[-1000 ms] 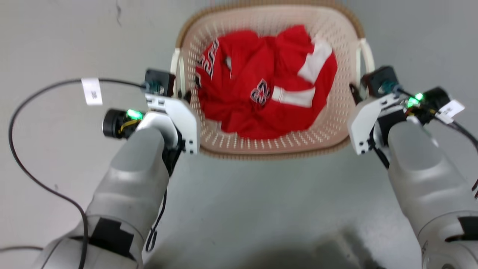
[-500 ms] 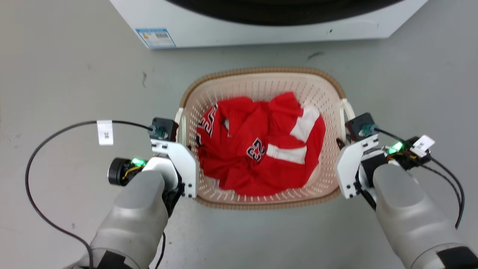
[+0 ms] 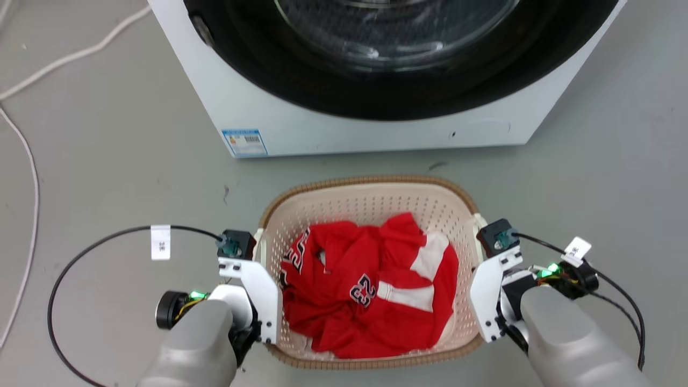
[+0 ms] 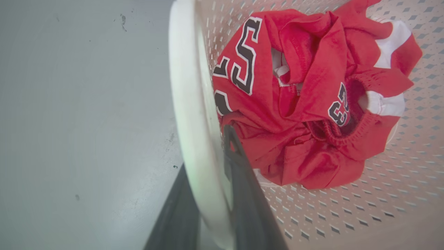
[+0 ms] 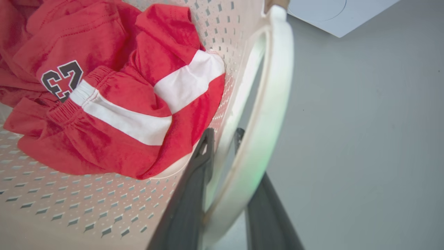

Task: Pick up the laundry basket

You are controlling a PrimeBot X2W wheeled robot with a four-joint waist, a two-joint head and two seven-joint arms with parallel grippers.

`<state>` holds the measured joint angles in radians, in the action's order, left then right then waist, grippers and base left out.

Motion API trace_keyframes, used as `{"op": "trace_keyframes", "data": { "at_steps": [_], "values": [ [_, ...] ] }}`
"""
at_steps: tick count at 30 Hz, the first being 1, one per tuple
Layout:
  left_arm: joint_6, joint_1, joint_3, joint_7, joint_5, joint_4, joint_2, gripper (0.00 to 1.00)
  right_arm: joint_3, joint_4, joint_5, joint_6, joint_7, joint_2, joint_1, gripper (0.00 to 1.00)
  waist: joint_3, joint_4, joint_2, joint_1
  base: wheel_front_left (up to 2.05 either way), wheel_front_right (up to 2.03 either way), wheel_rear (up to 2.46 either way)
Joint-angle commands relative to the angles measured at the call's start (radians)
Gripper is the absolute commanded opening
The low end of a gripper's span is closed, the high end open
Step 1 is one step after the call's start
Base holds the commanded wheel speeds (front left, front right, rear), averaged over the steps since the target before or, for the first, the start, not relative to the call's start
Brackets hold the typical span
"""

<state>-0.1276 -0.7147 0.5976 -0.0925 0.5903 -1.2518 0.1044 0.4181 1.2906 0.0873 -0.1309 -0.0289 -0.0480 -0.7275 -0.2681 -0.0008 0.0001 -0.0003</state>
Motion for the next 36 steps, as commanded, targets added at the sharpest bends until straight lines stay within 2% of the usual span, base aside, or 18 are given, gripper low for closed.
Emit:
{"op": "trace_keyframes", "data": {
  "at_steps": [1, 16, 36],
  "values": [
    [-0.004, 0.022, 0.012, -0.007, 0.005, 0.007, 0.006, 0.00, 0.019, -0.005, 0.017, 0.000, -0.004, -0.004, 0.016, 0.00, 0.054, -0.003, -0.0001, 0.0003, 0.00, 0.00, 0.00],
    [-0.004, 0.130, 0.103, -0.075, 0.103, 0.015, 0.027, 0.00, 0.206, -0.021, 0.216, 0.000, -0.119, -0.004, 0.124, 0.00, 0.227, -0.016, -0.0001, 0.0003, 0.00, 0.00, 0.00],
    [-0.004, 0.178, 0.168, -0.081, 0.179, 0.005, 0.025, 0.00, 0.301, -0.010, 0.344, -0.001, -0.135, -0.006, 0.175, 0.00, 0.296, -0.023, -0.0001, 0.0003, 0.00, 0.00, 0.00]
  ]
}}
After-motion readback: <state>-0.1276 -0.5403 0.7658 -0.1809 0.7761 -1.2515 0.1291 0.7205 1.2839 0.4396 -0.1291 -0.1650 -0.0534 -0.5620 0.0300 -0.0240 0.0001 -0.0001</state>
